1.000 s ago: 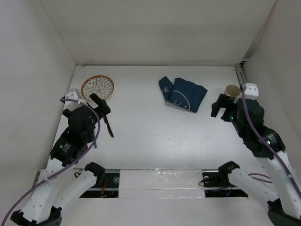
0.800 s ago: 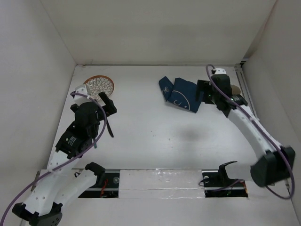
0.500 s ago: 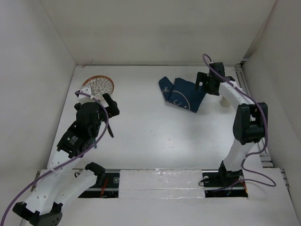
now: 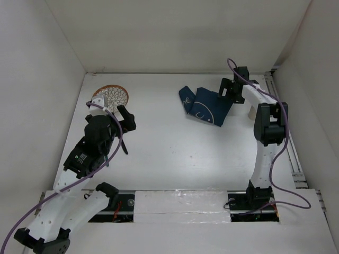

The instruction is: Set the dinner table for one person

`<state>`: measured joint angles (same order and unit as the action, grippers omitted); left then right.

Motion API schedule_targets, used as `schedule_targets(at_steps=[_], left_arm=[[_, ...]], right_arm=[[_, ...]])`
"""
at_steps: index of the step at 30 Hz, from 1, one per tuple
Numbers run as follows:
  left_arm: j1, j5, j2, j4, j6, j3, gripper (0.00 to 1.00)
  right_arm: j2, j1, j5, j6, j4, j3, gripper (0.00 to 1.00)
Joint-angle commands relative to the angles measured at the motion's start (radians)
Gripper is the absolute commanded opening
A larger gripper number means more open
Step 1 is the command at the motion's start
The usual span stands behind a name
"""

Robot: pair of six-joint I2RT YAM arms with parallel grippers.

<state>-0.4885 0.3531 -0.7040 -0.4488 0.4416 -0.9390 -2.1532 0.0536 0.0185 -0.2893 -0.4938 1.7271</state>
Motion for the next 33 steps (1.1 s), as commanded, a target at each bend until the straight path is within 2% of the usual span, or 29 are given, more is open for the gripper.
schedule_targets(at_steps=[1,3,5,6,8,10,11,13,14,17,22,26,31,33], left_arm=[[0.002,-0.019,0.003,0.039,-0.018,0.006,1.0],[0.002,-0.019,0.003,0.039,-0.018,0.006,1.0],[0.002,-0.019,0.003,0.039,-0.018,0.006,1.0],[0.002,-0.028,-0.006,0.048,-0.018,0.006,1.0],[0.002,-0.028,-0.006,0.048,-0.018,0.006,1.0],[0.002,-0.028,-0.006,0.048,-0.018,0.006,1.0],[0.002,-0.028,-0.006,0.048,-0.018,0.006,1.0],[0.002,-0.028,-0.006,0.048,-0.018,0.006,1.0],[0.002,-0.028,-0.006,0.048,-0.018,0.006,1.0],[0.002,-0.028,-0.006,0.048,-0.027,0.006,1.0],[0.002,-0.028,-0.015,0.048,-0.027,0.006,1.0],[0.002,-0.019,-0.015,0.048,-0.027,0.006,1.0],[0.002,-0.019,-0.026,0.048,-0.027,0.006,1.0],[0.002,-0.019,-0.026,0.048,-0.027,0.006,1.0]], right_arm=[[-0.013,0.006,-0.011,-0.013,-0.011,0.037,1.0],[-0.025,0.006,-0.043,-0.013,-0.002,0.037,1.0],[-0.034,0.006,-0.08,-0.013,-0.002,0.037,0.9],[-0.034,0.006,-0.11,-0.013,0.018,0.037,0.76],[-0.034,0.006,-0.129,-0.013,0.035,0.037,0.6],[-0.025,0.015,-0.152,-0.013,0.044,0.028,0.39],[-0.013,0.015,-0.166,-0.013,0.053,0.028,0.18],[0.01,0.025,-0.184,-0.004,0.078,0.028,0.04],[0.024,0.025,-0.198,-0.004,0.096,0.013,0.01],[0.101,0.061,-0.333,0.021,0.251,-0.063,0.0],[0.226,0.147,-0.544,0.107,0.369,-0.135,0.0],[0.373,0.274,-0.574,0.157,0.454,-0.276,0.0],[0.593,0.39,-0.534,0.176,0.595,-0.564,0.04],[0.654,0.44,-0.534,0.164,0.635,-0.651,0.13]])
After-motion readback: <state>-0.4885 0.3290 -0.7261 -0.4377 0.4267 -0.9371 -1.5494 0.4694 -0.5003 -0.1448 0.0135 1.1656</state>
